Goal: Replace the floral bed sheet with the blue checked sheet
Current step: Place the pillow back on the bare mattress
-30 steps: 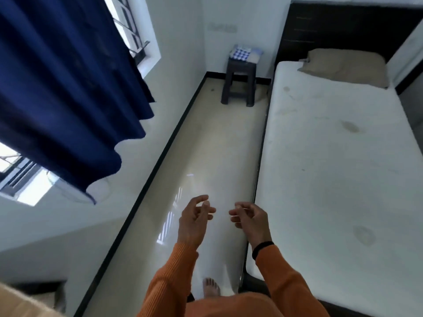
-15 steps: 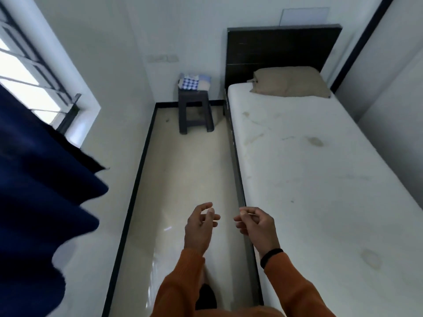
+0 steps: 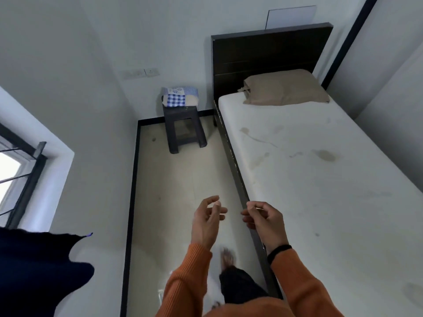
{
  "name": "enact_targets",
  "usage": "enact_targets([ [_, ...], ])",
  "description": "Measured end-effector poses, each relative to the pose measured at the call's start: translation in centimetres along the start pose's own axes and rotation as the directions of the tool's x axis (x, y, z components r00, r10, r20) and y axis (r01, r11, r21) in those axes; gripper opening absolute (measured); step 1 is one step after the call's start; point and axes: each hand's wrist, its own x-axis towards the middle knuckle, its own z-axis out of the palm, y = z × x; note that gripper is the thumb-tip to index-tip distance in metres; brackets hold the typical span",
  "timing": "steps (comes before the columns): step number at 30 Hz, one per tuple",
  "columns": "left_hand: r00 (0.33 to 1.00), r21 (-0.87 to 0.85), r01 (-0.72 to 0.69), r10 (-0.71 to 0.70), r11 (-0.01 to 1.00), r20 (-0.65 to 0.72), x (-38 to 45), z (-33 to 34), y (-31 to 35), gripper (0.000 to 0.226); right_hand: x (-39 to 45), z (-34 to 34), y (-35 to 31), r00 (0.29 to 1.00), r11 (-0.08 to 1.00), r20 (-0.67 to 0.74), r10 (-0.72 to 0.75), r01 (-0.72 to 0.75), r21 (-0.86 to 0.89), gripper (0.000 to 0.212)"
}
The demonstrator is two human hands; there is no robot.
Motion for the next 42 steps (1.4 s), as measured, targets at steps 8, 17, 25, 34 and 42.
enact_targets([
  [8, 1.0, 0.088, 0.017, -0.016, 0.996, -0.013, 15.3, -2.7, 4.1, 0.026, 14.7, 8.4, -5.9, 0.999, 0.997, 0.01, 0.031, -0.031, 0.072, 0.012],
  [17, 0.983, -0.028, 0.107, -0.109, 0.994, -0.144, 33.1, -4.5, 9.2, 0.025, 30.7, 15.7, -14.6, 0.985, 1.0, 0.172, -0.009, 0.01, -0.002, 0.013],
  [25, 0.991, -0.037, 0.128, -0.129, 0.991, -0.029, 47.8, -0.2, 13.3, 0.024, 43.0, 17.2, -19.4, 0.994, 0.992, 0.081, 0.076, -0.084, 0.091, 0.014],
  [34, 0.982, 0.019, 0.174, -0.175, 0.985, 0.075, 68.7, 3.6, 18.9, 0.024, 59.9, 19.5, -24.8, 0.97, 0.963, -0.063, 0.233, -0.221, 0.156, 0.01],
  [42, 0.961, 0.08, 0.216, -0.226, 0.973, 0.161, 81.0, 9.0, 22.5, 0.024, 74.3, 21.0, -28.6, 0.95, 0.946, -0.078, 0.304, -0.291, 0.142, 0.012],
])
